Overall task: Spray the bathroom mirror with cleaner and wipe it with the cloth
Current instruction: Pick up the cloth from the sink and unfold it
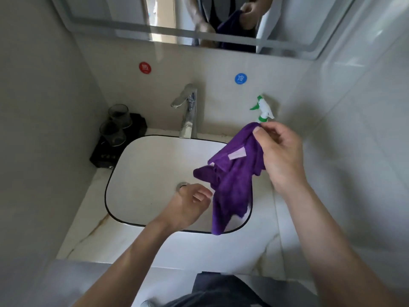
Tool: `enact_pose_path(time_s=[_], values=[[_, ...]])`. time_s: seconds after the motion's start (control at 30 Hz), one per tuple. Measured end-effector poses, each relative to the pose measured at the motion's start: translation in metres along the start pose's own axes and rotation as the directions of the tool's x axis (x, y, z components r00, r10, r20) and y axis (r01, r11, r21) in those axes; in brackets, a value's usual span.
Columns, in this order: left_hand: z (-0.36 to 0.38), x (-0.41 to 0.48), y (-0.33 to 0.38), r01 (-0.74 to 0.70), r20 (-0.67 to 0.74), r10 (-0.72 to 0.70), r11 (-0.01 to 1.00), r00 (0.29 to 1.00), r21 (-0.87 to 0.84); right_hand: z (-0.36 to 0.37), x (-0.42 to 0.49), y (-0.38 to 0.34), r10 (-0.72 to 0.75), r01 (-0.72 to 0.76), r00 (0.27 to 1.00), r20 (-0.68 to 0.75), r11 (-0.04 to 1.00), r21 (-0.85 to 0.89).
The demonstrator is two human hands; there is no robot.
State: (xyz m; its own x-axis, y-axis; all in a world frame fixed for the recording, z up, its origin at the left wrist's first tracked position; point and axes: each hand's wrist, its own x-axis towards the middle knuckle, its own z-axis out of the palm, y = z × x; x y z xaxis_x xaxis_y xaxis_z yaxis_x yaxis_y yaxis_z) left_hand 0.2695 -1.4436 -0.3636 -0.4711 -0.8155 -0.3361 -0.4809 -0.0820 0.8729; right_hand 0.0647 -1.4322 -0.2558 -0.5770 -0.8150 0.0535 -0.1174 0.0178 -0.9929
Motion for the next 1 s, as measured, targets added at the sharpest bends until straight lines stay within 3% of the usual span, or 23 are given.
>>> enact_pose_path(time_s=[0.2,0.37,0.47,0.57,0.67,0.77,0.87,0.93,1.0], values=[[-0.019,-0.038,0.011,-0.019,0.115,0.022,0.999,0.993,-0.028,0.036,-0.033,-0.056,0.171,-0.173,0.984,0.041,0.895,0.410],[-0.051,-0.073,0.018,0.018,0.278,0.077,0.947,0.958,-0.321,0.062,-0.055,-0.094,0.295,-0.328,0.943,0.155,0.746,0.579],[-0.079,-0.094,0.027,0.113,0.254,0.056,0.789,0.966,-0.604,0.072,-0.065,-0.116,0.266,-0.315,0.948,0.174,0.714,0.626],[-0.108,-0.102,0.032,0.049,0.159,0.125,0.613,0.979,-0.789,0.076,-0.074,-0.121,0.188,-0.214,0.976,0.111,0.723,0.657],[-0.135,-0.115,0.036,0.109,0.182,0.145,0.406,0.973,-0.907,0.079,-0.090,-0.115,0.143,-0.216,0.976,0.163,0.703,0.677],[-0.152,-0.125,0.032,0.159,0.239,0.208,0.340,0.948,-0.927,0.089,-0.112,-0.089,0.174,-0.272,0.960,0.221,0.772,0.574],[-0.158,-0.127,0.034,0.252,0.340,0.377,0.264,0.862,-0.931,0.102,-0.135,-0.037,0.325,-0.385,0.918,0.227,0.869,0.310],[-0.161,-0.125,0.032,0.291,0.338,0.457,0.172,0.822,-0.941,0.110,-0.158,0.000,0.421,-0.476,0.856,0.299,0.868,0.142],[-0.167,-0.126,0.037,0.239,0.263,0.472,0.111,0.841,-0.965,0.115,-0.181,0.022,0.429,-0.493,0.800,0.418,0.868,0.052]])
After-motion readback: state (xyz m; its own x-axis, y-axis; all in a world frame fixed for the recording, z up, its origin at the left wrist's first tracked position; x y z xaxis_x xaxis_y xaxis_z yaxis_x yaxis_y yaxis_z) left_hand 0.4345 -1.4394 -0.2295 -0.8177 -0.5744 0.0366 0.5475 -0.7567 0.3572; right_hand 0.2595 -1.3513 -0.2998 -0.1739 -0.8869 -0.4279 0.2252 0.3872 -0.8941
